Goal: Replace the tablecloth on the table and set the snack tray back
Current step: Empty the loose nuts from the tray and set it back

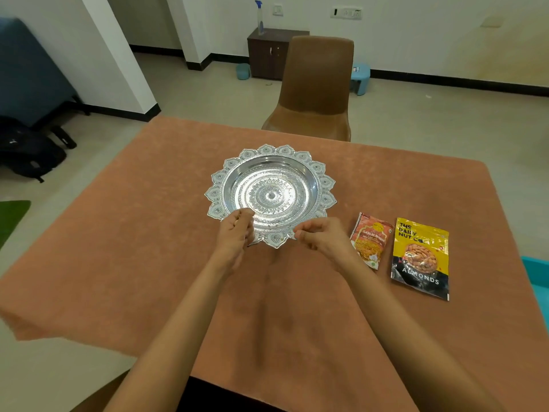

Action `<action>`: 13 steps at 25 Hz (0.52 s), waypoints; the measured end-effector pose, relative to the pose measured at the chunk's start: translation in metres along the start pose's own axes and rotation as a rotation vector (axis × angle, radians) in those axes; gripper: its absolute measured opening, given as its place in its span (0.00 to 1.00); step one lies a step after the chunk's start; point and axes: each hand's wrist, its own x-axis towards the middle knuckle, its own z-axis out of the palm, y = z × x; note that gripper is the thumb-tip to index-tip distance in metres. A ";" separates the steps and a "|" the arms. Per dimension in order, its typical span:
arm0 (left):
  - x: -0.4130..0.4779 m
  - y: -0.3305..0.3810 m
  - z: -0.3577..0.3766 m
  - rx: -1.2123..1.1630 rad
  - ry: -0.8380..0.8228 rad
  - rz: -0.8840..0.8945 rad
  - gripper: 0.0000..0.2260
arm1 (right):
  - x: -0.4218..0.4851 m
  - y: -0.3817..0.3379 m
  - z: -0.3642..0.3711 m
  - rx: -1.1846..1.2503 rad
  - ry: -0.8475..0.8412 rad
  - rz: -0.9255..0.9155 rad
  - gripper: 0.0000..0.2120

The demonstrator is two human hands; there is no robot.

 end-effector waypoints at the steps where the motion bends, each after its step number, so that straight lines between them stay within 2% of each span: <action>1: -0.003 0.000 0.000 0.029 0.015 0.001 0.11 | 0.002 -0.008 0.003 -0.224 0.000 -0.078 0.03; 3: -0.010 0.000 0.003 0.060 0.053 -0.027 0.08 | 0.008 -0.027 0.011 -0.557 -0.049 -0.190 0.04; 5: -0.019 -0.003 0.008 -0.062 0.123 -0.141 0.07 | 0.015 -0.041 0.015 -0.647 -0.104 -0.221 0.04; 6: -0.026 -0.006 0.010 -0.191 0.156 -0.232 0.08 | 0.019 -0.046 0.015 -0.621 -0.101 -0.214 0.04; 8: -0.037 -0.017 0.013 -0.533 0.150 -0.453 0.11 | 0.023 -0.053 0.011 -0.404 -0.111 -0.150 0.05; 10: -0.043 -0.022 0.016 -0.882 0.103 -0.620 0.13 | 0.014 -0.062 0.015 -0.176 -0.259 -0.104 0.05; 11: -0.042 -0.021 0.018 -0.999 0.102 -0.647 0.14 | 0.005 -0.065 0.021 -0.184 -0.334 -0.145 0.05; 13: -0.038 -0.012 0.024 -1.055 0.144 -0.610 0.16 | -0.015 -0.066 0.042 -0.410 -0.373 -0.337 0.05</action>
